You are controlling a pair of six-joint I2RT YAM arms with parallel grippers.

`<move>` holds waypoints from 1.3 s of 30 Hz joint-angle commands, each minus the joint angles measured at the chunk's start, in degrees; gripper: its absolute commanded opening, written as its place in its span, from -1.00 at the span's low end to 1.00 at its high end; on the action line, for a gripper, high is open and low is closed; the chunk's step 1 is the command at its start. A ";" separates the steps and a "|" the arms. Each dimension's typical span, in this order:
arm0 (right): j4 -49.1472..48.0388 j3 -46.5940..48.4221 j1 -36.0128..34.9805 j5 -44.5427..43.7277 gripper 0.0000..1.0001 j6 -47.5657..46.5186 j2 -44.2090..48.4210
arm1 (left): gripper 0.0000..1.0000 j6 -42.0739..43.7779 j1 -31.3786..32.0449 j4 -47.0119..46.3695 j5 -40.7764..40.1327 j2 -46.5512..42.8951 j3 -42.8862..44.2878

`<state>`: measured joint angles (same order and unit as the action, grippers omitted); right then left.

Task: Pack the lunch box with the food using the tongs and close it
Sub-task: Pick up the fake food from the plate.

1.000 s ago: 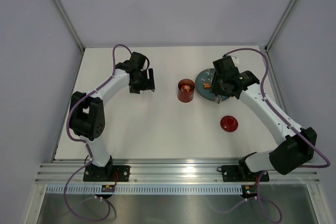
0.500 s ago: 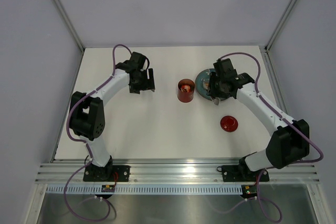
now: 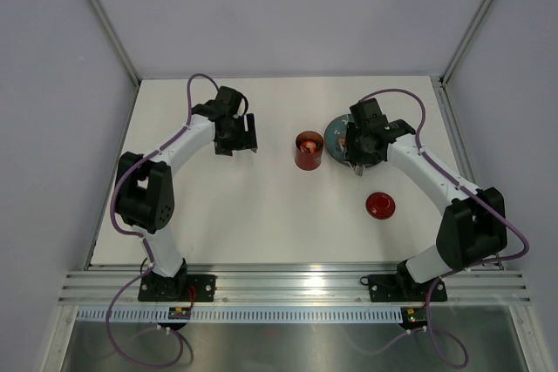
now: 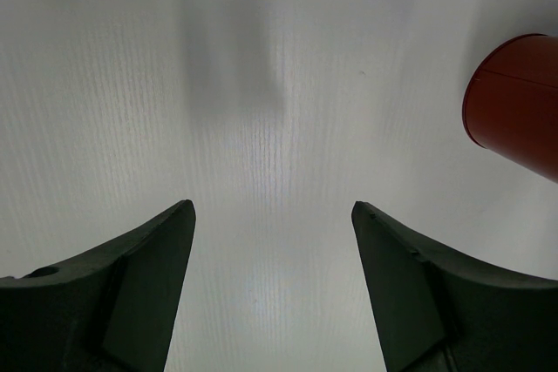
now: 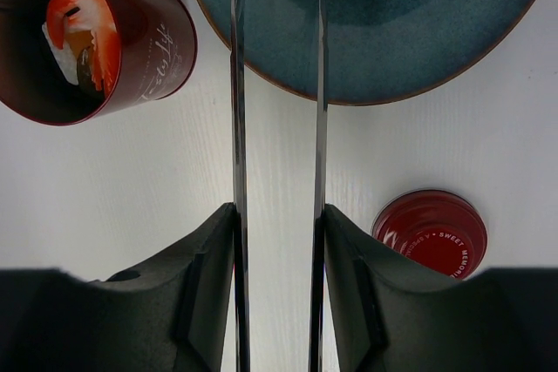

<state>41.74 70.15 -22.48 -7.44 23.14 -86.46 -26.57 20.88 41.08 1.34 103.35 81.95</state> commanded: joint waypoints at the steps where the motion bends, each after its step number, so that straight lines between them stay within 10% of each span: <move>1: -1.04 0.60 0.42 -2.31 -0.01 -1.34 -0.20 | 0.54 0.20 -0.23 -0.83 -0.11 -1.84 0.31; 25: -4.03 0.87 2.97 -0.03 0.00 -4.41 -5.30 | 0.54 0.20 -0.32 0.05 -0.47 -0.78 1.98; 39: -1.84 1.21 2.97 -0.11 -0.61 -2.31 -0.21 | 0.54 0.20 -0.32 0.32 -0.20 -0.17 2.86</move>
<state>39.79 69.78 -19.97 -7.31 19.99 -91.00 -26.57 20.88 41.58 1.32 103.35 82.52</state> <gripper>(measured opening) 0.340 0.767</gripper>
